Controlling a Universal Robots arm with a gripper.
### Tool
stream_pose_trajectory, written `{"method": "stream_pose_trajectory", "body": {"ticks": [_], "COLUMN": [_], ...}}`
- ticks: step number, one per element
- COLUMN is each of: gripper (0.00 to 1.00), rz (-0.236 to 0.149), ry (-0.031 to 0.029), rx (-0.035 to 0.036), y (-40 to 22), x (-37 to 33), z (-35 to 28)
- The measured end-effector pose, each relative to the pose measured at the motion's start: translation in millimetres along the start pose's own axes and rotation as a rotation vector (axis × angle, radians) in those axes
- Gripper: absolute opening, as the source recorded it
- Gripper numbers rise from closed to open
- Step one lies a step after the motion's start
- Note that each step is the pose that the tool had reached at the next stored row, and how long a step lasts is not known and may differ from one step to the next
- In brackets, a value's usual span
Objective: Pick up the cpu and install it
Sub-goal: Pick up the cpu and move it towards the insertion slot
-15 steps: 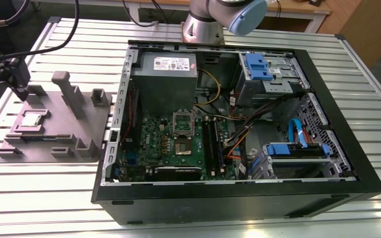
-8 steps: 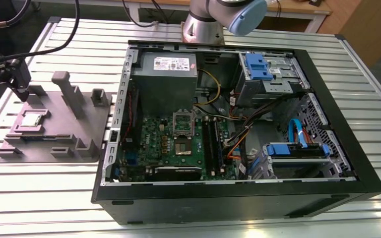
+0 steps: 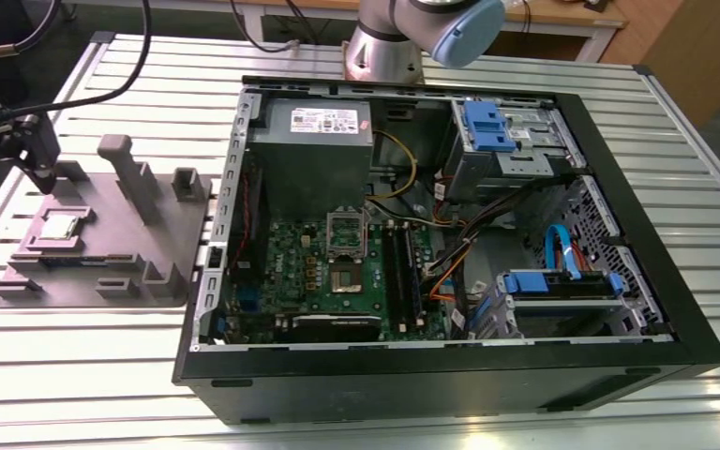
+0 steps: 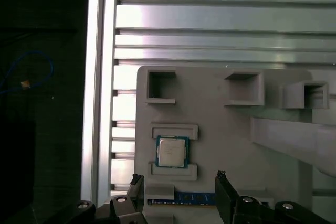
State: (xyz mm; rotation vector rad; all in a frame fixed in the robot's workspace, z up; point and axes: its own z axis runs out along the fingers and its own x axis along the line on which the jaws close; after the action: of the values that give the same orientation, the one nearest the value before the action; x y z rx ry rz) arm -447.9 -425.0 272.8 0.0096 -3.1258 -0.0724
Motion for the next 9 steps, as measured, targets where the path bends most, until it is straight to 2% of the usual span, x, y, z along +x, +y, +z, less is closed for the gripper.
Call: {"method": "stream_pose_trajectory", "body": {"ticks": [9], "gripper": [0.65], "rz": [0.000], "ry": [0.0001], "rx": [0.0000], "y": [-0.4], "x": [-0.1], "z": [9.0]}}
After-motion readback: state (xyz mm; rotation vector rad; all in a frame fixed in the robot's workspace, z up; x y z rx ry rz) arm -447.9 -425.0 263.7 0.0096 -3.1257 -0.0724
